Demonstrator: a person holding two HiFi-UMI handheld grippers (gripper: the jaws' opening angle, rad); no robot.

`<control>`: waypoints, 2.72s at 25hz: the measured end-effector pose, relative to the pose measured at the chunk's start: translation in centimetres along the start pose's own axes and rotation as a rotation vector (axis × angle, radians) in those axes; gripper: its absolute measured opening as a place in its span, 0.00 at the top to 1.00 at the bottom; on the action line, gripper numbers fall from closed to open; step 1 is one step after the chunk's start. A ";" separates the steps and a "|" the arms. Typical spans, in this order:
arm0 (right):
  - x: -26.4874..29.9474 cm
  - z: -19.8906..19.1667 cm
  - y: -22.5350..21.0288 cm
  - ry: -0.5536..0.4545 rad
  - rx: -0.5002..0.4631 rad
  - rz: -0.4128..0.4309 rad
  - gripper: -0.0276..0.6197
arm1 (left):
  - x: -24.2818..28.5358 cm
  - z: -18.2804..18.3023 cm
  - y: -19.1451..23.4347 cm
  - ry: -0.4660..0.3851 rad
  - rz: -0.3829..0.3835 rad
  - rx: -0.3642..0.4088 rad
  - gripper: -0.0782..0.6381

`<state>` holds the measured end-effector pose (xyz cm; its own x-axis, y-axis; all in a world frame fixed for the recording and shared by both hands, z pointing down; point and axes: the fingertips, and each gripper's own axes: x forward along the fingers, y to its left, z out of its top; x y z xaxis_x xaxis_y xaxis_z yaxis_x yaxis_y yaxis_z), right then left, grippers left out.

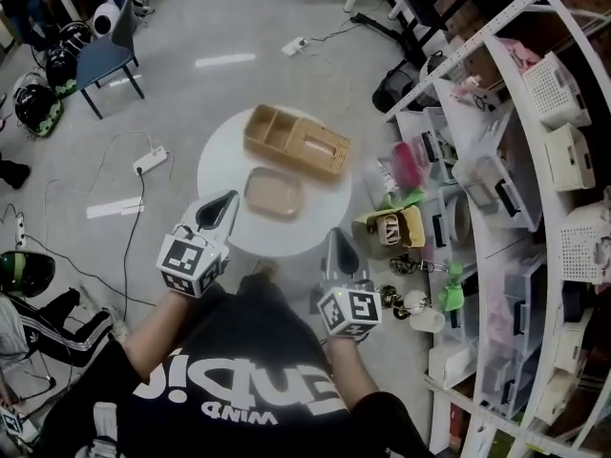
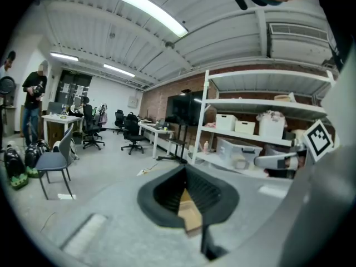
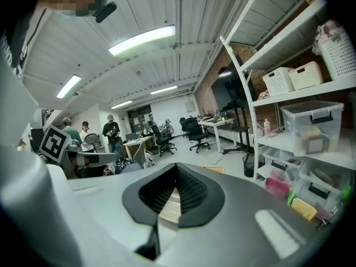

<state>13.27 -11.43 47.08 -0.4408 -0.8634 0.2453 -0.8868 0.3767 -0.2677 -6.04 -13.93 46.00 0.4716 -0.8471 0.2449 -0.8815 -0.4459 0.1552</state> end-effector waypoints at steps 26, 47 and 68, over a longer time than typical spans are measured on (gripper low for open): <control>8.4 2.8 -1.4 -0.016 0.034 -0.056 0.96 | 9.5 -1.4 6.1 0.156 -0.092 -0.047 0.74; 8.8 2.4 -4.4 -0.004 0.062 -0.174 0.96 | 17.5 -13.1 8.8 0.451 -0.194 -0.139 0.53; 8.9 0.3 -4.9 0.068 0.074 -0.217 0.96 | 20.6 -21.1 10.2 0.642 -0.251 -0.241 0.51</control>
<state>13.76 -21.05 50.25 -0.2514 -0.8960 0.3661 -0.9504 0.1569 -0.2687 -4.83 -29.88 72.79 0.6441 -0.3586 0.6757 -0.7508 -0.4657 0.4685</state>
